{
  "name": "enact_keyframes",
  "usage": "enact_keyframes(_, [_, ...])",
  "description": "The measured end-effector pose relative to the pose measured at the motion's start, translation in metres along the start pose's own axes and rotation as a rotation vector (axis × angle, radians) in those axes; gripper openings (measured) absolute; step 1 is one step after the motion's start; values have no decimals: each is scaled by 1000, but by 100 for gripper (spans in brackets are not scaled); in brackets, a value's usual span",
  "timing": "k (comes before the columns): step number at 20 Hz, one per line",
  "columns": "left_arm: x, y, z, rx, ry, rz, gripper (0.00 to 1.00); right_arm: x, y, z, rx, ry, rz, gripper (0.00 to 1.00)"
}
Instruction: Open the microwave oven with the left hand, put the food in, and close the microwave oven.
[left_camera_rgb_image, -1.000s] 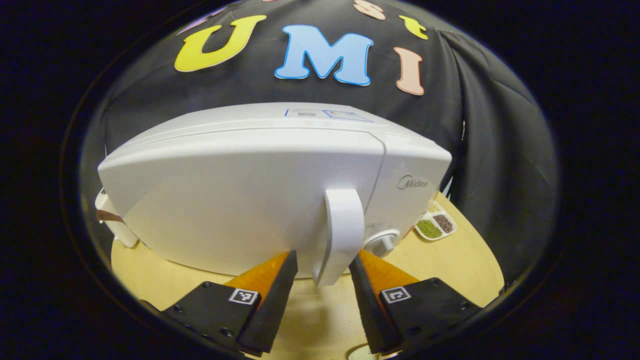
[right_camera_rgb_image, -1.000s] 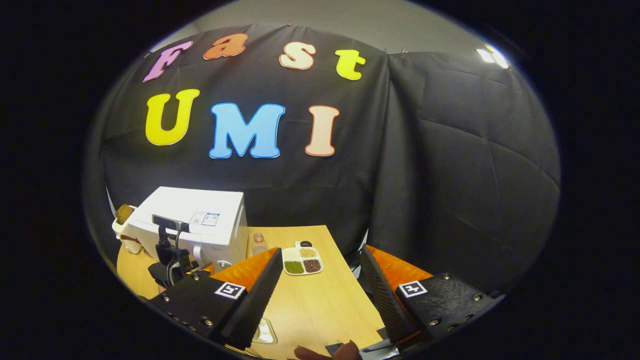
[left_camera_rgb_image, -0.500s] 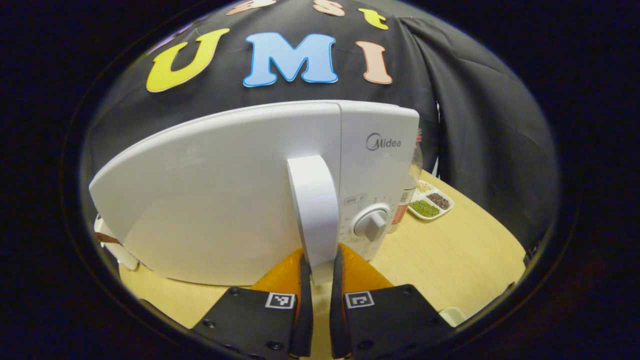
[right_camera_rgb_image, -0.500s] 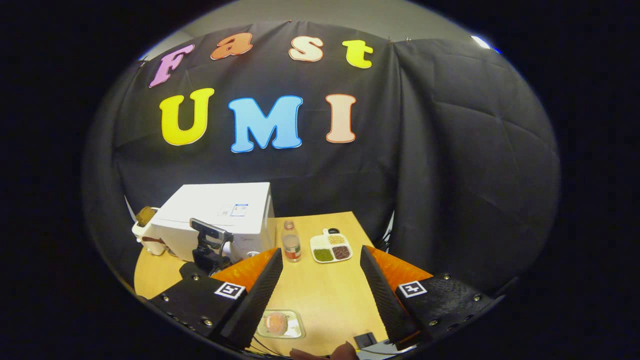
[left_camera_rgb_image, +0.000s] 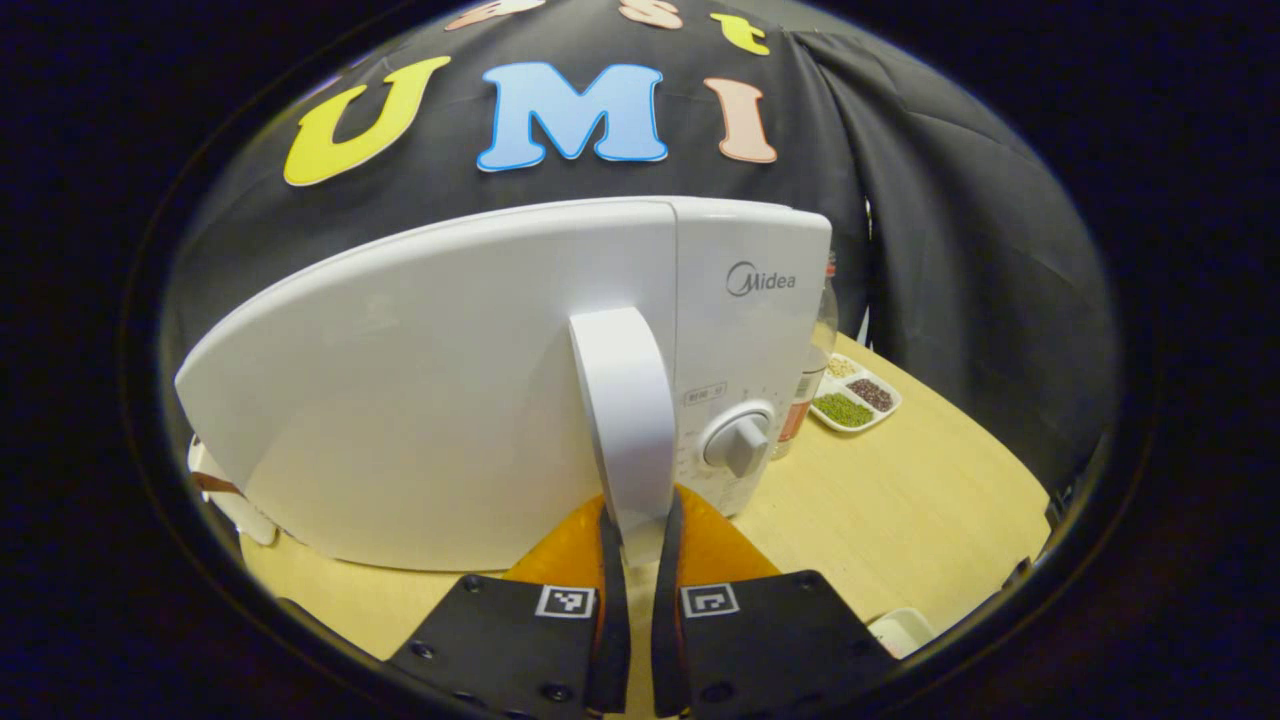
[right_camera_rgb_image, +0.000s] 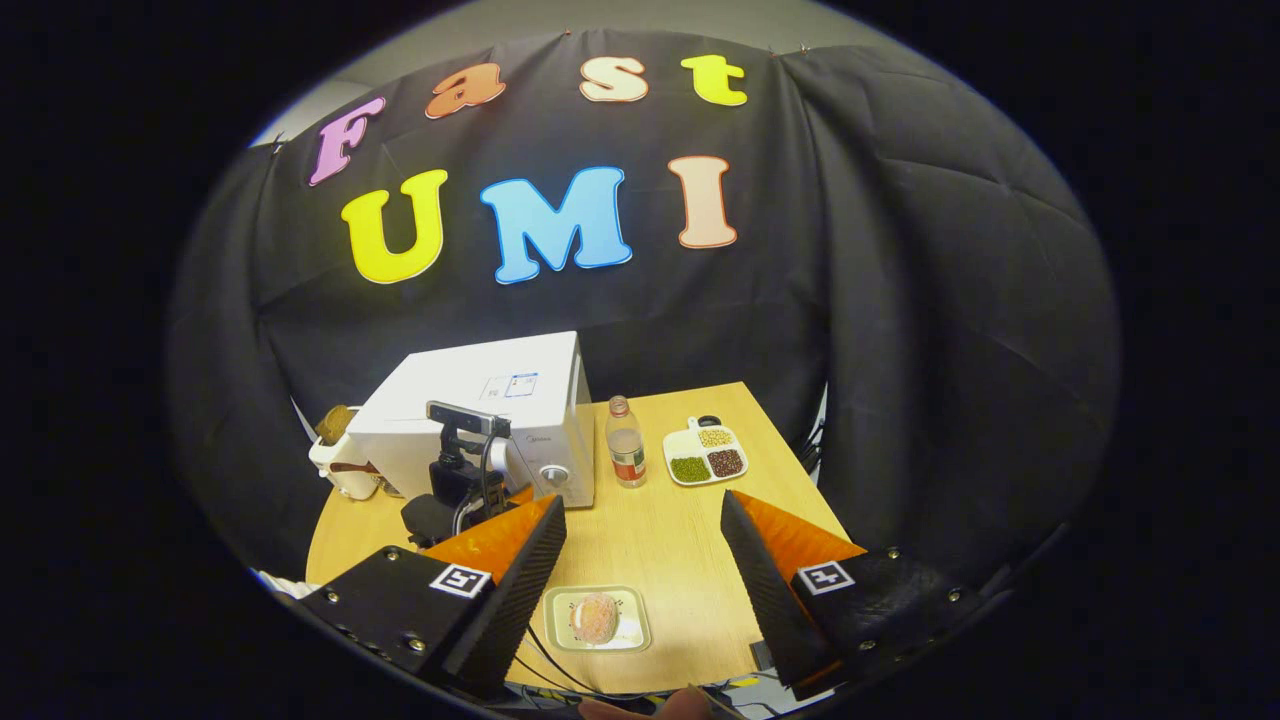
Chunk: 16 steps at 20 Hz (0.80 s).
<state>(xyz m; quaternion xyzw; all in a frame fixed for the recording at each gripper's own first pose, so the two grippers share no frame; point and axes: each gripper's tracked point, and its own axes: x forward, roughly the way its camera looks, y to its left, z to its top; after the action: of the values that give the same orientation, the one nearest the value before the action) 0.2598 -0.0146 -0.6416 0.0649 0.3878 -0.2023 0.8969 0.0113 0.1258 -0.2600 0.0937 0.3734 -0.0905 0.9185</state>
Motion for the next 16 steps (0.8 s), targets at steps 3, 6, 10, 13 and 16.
enact_keyframes(3, [-16, -5, -14, -27, -1, -15, 18, 4, -7, -25, -5, 41, 4, 96])
enact_keyframes(6, [-61, -5, -38, -28, -56, -22, 17, 12, -8, -50, -16, 88, 23, 96])
enact_keyframes(10, [-112, 2, -70, -51, -83, -49, 15, 42, 3, -91, -59, 169, 55, 96])
enact_keyframes(13, [-148, 14, -92, -21, -100, -29, 19, 65, 20, -125, -74, 240, 86, 96])
enact_keyframes(16, [-177, 31, -112, -30, -101, -23, 24, 90, 41, -158, -97, 317, 110, 96])
